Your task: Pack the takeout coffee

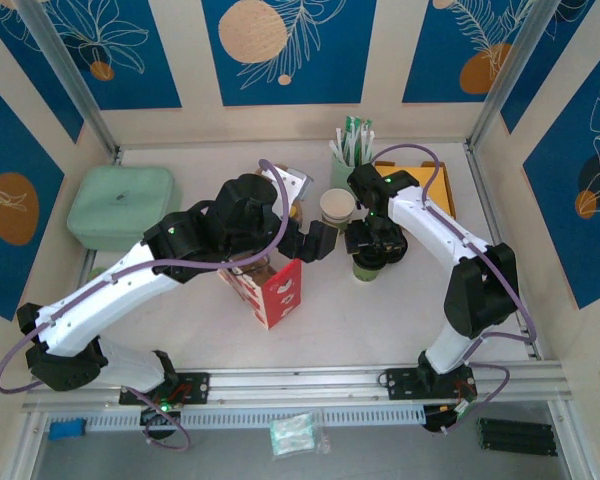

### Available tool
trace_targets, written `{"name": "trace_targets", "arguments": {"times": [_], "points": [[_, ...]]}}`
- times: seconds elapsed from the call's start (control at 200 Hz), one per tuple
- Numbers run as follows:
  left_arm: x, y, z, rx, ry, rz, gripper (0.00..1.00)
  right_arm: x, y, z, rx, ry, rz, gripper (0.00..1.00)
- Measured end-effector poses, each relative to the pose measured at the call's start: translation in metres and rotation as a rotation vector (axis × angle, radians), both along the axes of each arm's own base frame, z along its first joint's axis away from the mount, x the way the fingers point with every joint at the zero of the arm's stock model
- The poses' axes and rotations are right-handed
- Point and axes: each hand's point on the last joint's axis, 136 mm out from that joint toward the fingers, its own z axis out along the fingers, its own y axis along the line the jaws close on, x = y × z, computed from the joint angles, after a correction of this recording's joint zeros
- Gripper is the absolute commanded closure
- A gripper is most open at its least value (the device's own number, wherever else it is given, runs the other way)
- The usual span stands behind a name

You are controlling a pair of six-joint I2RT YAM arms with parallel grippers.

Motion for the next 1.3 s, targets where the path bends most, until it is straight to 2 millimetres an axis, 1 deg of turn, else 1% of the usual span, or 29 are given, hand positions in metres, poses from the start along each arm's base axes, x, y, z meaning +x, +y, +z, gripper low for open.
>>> {"name": "trace_targets", "arguments": {"times": [0.32, 0.67, 0.79, 0.935, 1.095, 1.3], "points": [[0.000, 0.000, 0.000, -0.002, -0.001, 0.000, 0.01, 0.000, 0.001, -0.001, 0.004, 0.000, 0.000, 0.22], [0.001, -0.001, 0.002, -0.008, -0.006, 0.003, 0.01, -0.003, 0.002, -0.007, 0.008, 0.012, 0.002, 0.22], [0.001, -0.001, 0.002, -0.008, -0.006, 0.003, 0.01, -0.003, 0.002, -0.007, 0.008, 0.011, 0.002, 0.25], [0.001, -0.001, 0.002, -0.007, -0.006, 0.004, 0.01, -0.003, 0.003, -0.008, 0.008, 0.010, 0.006, 0.31], [0.002, 0.000, 0.002, -0.007, -0.008, 0.007, 0.01, -0.006, 0.009, -0.007, 0.008, 0.009, 0.022, 0.33], [0.002, 0.000, 0.002, -0.006, -0.009, 0.009, 0.00, -0.012, 0.020, -0.006, 0.011, 0.008, 0.056, 0.34]]}}
